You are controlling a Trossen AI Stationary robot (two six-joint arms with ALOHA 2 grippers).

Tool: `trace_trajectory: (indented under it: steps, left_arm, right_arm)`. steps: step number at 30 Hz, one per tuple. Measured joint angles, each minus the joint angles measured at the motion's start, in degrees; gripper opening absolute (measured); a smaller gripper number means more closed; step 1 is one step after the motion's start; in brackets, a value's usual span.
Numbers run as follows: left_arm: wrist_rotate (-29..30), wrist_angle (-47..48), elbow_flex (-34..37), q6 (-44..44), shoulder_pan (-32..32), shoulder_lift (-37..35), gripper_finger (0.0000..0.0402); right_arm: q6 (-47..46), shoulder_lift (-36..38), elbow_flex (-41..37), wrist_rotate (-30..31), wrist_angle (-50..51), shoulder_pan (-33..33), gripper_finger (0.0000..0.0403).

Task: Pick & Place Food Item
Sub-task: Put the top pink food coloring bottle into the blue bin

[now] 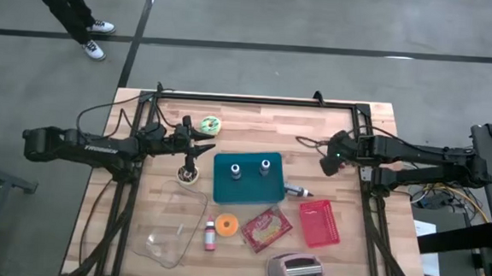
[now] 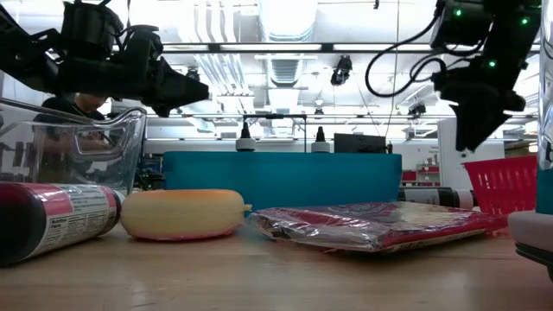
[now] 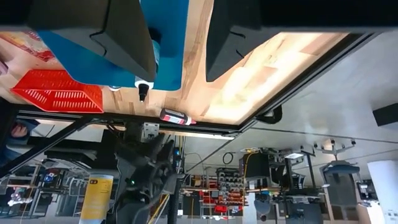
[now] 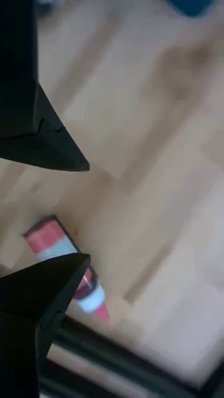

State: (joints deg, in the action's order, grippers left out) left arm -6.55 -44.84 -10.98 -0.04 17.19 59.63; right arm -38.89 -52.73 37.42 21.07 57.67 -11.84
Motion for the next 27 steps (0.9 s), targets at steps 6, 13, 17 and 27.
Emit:
trace_trajectory:
  steps: [6, 13, 17, 27]
  left_arm:
    - [0.0, -0.1, 0.0, 1.8, 0.0, 0.0, 0.0145]
    - [0.0, -0.1, 0.0, 1.7, 0.0, 0.0, 0.0145]
    - [0.0, -0.1, 0.0, 1.7, 0.0, 0.0, 0.0145]
    - [-0.3, 0.1, -0.1, -0.4, 0.0, 0.1, 0.0145]
  right_arm:
    - [3.0, 0.0, -1.5, -5.4, -2.4, 0.2, 0.0221]
    - [-4.8, 0.0, -1.7, -3.8, -3.3, 0.2, 0.0221]
    - [-8.4, 0.0, -2.0, -2.7, -3.2, 0.2, 0.0221]
    - [-30.6, -0.6, -3.9, -3.6, 2.1, 0.0, 0.0221]
